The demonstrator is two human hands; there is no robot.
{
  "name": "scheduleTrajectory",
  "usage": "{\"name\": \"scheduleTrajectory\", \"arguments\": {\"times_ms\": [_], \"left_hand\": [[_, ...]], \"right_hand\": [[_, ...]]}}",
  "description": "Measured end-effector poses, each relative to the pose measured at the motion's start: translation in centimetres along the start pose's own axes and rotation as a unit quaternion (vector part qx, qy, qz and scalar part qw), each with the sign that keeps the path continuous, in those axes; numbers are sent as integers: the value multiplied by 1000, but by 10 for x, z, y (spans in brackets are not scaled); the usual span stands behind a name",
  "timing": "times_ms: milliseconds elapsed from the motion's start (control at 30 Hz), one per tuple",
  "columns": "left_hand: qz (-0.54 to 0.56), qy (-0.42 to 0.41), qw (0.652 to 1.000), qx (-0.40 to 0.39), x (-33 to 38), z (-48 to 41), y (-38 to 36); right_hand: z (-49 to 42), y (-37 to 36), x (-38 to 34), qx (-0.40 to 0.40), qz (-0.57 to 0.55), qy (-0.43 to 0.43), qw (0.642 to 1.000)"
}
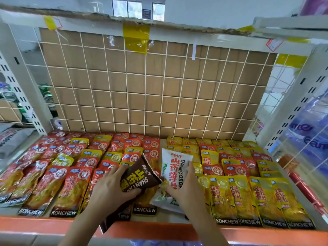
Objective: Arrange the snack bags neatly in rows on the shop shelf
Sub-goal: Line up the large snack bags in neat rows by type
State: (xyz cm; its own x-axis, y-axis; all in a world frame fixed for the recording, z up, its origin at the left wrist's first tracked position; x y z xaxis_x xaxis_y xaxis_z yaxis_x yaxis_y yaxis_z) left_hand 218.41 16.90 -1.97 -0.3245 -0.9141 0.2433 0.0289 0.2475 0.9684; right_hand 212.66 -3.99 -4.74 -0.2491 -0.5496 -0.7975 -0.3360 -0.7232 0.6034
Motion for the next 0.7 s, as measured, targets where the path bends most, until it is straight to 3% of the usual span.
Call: {"name": "scheduleTrajectory", "arguments": {"times_ms": [333, 500, 700], "left_hand": [[100, 34, 993, 62, -9, 9, -1], [190, 74, 974, 102, -15, 18, 3], [216, 95, 965, 118, -25, 26, 4]], "right_hand": [[6, -6, 11, 1, -171, 11, 985], [8, -1, 15, 10, -152, 5, 988], [14, -3, 13, 92, -88, 40, 991]]}}
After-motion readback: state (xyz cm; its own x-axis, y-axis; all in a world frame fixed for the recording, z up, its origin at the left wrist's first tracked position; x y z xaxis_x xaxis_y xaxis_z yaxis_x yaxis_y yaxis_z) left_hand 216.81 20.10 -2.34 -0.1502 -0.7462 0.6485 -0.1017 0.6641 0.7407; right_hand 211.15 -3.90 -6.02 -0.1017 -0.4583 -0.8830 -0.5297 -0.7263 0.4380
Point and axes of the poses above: each hand's wrist, its own z-axis away from the middle knuckle, its own y-axis out of the back of the hand, x = y × z, the point moved 3 cm from there along -z, towards the middle knuckle, and after that the axes turned 10 degrees about -z, right-handed, at the moved point
